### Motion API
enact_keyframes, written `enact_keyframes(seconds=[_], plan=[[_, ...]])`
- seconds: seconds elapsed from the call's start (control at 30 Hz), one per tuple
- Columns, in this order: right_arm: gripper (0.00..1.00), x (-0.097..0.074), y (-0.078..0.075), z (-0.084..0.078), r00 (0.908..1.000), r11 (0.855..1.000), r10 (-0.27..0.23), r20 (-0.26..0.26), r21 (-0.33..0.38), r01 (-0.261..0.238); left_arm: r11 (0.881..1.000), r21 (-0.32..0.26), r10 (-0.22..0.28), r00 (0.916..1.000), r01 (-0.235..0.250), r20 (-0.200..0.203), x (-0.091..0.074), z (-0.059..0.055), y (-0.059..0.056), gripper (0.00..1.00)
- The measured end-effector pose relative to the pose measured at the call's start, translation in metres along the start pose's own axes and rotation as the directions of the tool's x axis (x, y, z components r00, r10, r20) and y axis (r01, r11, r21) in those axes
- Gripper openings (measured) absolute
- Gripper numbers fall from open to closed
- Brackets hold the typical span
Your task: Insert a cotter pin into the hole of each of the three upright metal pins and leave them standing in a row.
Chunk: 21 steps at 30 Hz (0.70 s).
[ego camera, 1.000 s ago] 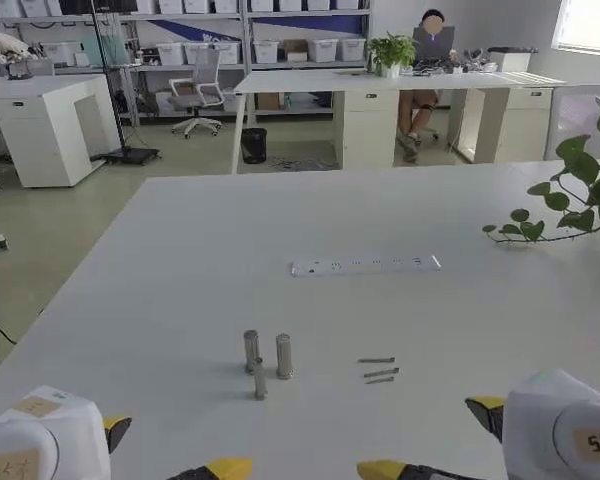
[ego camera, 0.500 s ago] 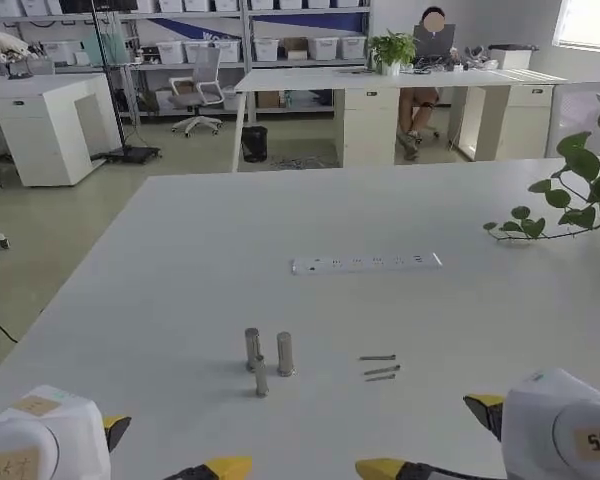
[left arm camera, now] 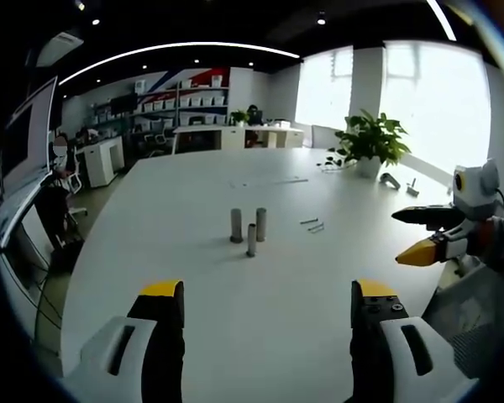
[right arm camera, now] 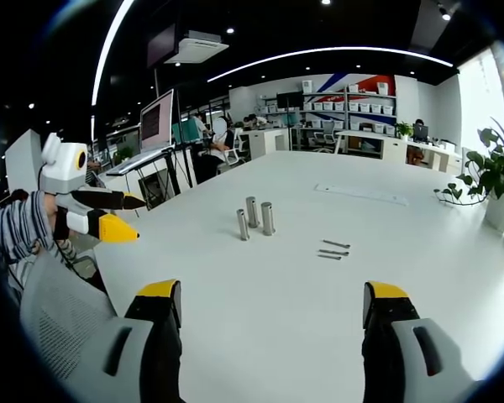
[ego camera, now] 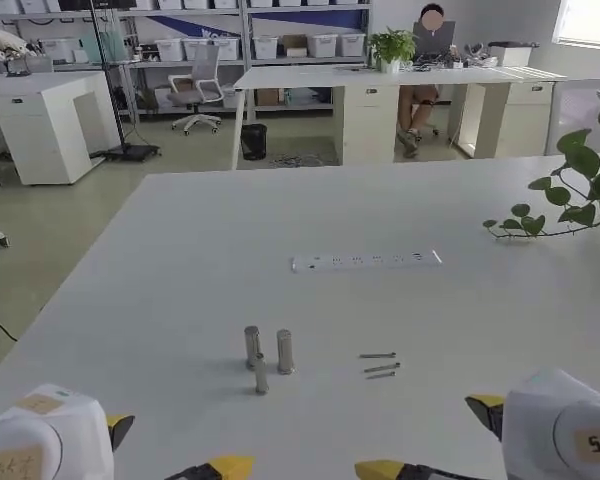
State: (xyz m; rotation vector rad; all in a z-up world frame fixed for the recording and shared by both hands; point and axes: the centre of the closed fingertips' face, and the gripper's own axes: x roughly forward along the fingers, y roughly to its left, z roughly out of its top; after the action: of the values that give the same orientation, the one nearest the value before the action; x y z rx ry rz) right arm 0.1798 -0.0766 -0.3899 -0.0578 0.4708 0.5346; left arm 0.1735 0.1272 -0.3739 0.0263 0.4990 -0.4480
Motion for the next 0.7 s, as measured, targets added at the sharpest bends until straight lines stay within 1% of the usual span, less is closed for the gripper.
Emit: enact_keyframes(seconds=[0.3,0.5,0.7], plan=[[0.91,0.0,-0.0005,-0.0003,1.0,1.0,-0.006,-0.002,-0.001,0.006,1.0,0.003,-0.002,1.0,0.002,-0.002,0.0006,0.0001,-0.0012,0.82],[0.95,-0.0006,-0.0029,-0.0017,0.9998,1.0,-0.017,-0.004,0.002,0.017,1.0,0.004,-0.005,1.0,0.005,0.008,0.0014,0.0022,-0.003,0.83],[0.96,-0.0005,-0.0016,-0.0016,1.0,1.0,-0.006,-0.003,0.007,0.006,1.0,0.016,-0.006,0.9999,0.006,0.013,0.0042,0.004,-0.0024,0.83]])
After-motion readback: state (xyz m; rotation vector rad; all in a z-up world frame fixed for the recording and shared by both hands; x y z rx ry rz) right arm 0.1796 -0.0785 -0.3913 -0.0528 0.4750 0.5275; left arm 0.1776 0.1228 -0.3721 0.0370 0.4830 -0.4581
